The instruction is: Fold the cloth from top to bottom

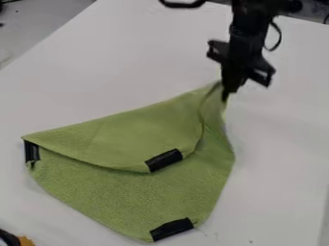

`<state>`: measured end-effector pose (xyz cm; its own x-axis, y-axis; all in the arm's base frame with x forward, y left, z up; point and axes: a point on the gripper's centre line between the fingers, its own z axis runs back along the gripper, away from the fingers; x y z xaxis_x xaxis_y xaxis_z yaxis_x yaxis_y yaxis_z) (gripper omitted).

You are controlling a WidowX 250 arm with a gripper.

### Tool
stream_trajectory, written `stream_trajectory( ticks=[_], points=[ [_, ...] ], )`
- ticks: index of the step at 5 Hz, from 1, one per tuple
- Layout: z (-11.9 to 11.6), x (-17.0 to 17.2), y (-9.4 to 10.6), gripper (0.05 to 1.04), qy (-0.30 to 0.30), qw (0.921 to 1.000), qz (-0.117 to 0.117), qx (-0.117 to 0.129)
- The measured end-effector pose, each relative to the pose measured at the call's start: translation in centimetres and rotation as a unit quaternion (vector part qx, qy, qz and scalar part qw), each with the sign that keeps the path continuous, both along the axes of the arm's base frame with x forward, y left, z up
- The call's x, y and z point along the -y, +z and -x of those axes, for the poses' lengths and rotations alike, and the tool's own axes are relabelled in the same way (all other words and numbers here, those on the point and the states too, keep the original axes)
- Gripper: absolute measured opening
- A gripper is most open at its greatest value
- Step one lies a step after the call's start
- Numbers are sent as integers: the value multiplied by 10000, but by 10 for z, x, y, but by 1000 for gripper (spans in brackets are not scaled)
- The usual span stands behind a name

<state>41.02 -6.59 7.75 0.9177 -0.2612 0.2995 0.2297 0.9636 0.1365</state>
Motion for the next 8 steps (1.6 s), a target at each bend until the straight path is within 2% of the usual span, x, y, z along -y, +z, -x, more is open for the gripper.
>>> stream_trajectory(
  ticks=[1, 2, 3, 4, 5, 6, 7, 8],
  points=[
    [2, -16, 31, 54, 73, 9987, -80, 506],
    [24, -66, 40, 54, 689, 9954, -40, 665],
    [66, -107, 25, 54, 1344, 9884, 148, 691],
    [105, -143, 11, 54, 2045, 9753, 406, 733],
    [127, -158, -10, 54, 2407, 9656, 661, 726],
    [138, -167, -19, 77, 2469, 9639, 724, 683],
    [143, -166, -18, 222, 2259, 9727, 529, 52],
    [146, -156, -17, 471, 1827, 9764, 413, -1072]
  ],
)
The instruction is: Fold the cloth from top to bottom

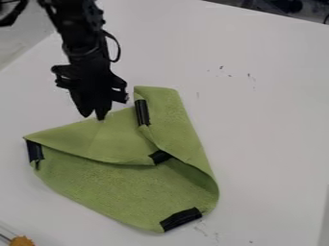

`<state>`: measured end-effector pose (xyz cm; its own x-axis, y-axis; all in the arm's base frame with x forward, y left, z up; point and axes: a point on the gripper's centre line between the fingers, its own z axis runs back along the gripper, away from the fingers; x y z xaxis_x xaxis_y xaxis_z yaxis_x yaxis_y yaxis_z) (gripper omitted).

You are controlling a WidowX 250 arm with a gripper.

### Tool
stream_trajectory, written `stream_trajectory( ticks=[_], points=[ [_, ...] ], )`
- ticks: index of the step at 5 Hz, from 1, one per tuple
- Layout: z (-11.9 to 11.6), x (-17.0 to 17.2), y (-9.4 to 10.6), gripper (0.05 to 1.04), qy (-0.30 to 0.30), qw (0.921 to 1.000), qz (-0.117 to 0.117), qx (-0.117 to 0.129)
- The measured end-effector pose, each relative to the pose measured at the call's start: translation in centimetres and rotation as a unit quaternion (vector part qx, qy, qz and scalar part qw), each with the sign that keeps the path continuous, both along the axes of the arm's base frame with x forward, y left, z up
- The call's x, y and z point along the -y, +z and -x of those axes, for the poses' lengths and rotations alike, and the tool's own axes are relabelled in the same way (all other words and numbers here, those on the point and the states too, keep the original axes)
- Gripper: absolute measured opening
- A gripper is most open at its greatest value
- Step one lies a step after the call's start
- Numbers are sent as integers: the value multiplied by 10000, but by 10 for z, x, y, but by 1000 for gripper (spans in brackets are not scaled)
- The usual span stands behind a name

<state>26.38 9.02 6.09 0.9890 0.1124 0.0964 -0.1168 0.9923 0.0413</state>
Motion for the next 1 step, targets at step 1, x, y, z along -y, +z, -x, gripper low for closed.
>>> stream_trajectory(
  ticks=[1],
  points=[
    [1, 8, 1, 776, -290, 9977, 115, -601]
  ],
)
